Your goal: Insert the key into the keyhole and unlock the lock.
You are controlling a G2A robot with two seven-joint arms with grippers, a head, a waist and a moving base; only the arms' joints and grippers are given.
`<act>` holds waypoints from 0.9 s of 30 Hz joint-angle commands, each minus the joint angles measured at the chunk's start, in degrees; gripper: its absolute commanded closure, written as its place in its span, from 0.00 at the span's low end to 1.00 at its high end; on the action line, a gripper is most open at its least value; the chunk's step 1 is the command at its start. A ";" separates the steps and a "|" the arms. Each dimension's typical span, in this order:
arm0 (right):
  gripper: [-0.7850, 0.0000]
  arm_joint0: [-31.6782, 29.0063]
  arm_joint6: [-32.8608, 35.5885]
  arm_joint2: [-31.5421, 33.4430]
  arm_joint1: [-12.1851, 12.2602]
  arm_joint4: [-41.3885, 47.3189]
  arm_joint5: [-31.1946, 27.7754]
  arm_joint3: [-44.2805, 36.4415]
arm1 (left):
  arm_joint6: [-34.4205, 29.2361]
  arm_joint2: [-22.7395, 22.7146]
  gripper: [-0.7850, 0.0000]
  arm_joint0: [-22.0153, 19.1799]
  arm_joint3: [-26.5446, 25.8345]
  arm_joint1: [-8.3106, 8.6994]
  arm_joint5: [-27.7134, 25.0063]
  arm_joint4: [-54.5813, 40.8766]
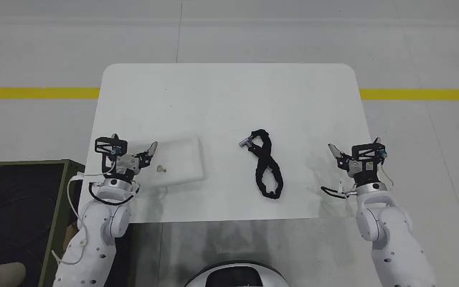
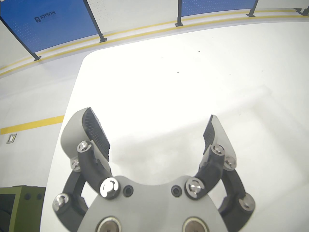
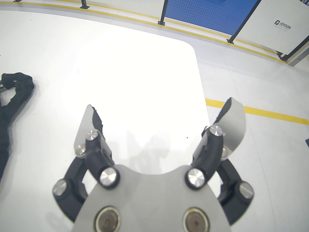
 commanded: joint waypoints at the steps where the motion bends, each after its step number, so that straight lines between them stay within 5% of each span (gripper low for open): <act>1: 0.00 0.00 0.00 0.00 0.00 0.00 0.00 0.00 | -6.06 -0.88 0.00 0.06 -6.61 -0.14 1.73 -3.24; 4: 0.00 0.00 0.00 0.00 0.00 0.00 0.00 0.00 | -16.56 -2.77 0.00 0.26 -14.98 -0.28 4.54 -9.57; 8: 0.00 0.00 0.00 0.00 0.00 0.00 0.00 0.00 | -39.39 -5.95 0.00 -2.54 -22.98 -0.01 8.33 -18.42; 12: 0.00 0.00 0.00 0.00 0.00 0.00 0.00 0.00 | -61.21 -8.97 0.00 -9.19 -22.99 0.70 11.37 -25.44; 17: 0.00 0.00 0.00 0.00 0.00 0.00 0.00 0.00 | -83.61 -10.46 0.00 -18.23 -15.07 1.99 14.90 -30.56; 23: 0.00 0.00 0.00 0.00 0.00 0.00 0.00 0.00 | -83.61 -7.57 0.00 -22.40 -8.19 3.61 15.12 -36.80; 27: 0.00 0.00 0.00 0.00 0.00 0.00 0.00 0.00 | -83.61 -7.57 0.00 -22.40 -8.19 3.61 15.12 -36.80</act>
